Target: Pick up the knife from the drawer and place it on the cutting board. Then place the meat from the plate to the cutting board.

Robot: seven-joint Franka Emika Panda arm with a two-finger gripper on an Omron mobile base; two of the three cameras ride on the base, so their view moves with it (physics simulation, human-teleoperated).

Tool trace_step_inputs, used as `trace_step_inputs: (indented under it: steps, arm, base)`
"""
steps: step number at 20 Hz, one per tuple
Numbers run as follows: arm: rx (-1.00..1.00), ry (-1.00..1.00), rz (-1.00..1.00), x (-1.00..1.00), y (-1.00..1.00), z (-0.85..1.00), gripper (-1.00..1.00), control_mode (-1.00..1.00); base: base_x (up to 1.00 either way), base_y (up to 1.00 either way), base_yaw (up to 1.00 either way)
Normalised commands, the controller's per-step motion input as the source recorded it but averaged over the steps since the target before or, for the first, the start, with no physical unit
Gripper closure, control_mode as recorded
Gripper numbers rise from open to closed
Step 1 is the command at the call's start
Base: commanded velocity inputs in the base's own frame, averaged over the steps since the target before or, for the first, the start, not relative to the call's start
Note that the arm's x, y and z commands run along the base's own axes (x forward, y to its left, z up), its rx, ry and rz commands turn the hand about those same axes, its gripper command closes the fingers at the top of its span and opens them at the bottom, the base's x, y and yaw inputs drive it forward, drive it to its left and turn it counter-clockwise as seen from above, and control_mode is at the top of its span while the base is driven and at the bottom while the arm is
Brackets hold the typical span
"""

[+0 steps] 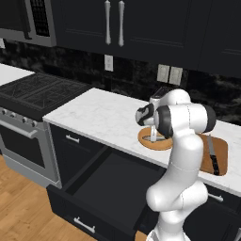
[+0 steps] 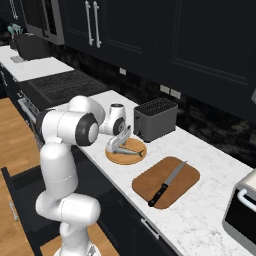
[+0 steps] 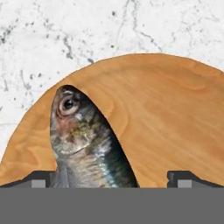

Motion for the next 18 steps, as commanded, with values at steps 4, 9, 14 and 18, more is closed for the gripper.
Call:
trace_step_inputs:
  steps: [4, 9, 14, 18]
  arm:
    - [0.0, 0.0, 0.0, 0.0, 0.0, -0.2, -1.0, -1.0]
    - [0.0, 0.0, 0.0, 0.0, 0.0, -0.24, -1.0, -1.0]
    - [0.0, 0.01, 0.0, 0.01, 0.0, -0.41, 1.0, -1.0]
    - [0.01, 0.0, 0.0, 0.0, 0.0, -0.36, 1.0, -1.0]
  base:
    - [0.0, 0.0, 0.0]
    - [0.0, 0.0, 0.0]
    - [0.0, 0.0, 0.0]
    - [0.0, 0.0, 0.0]
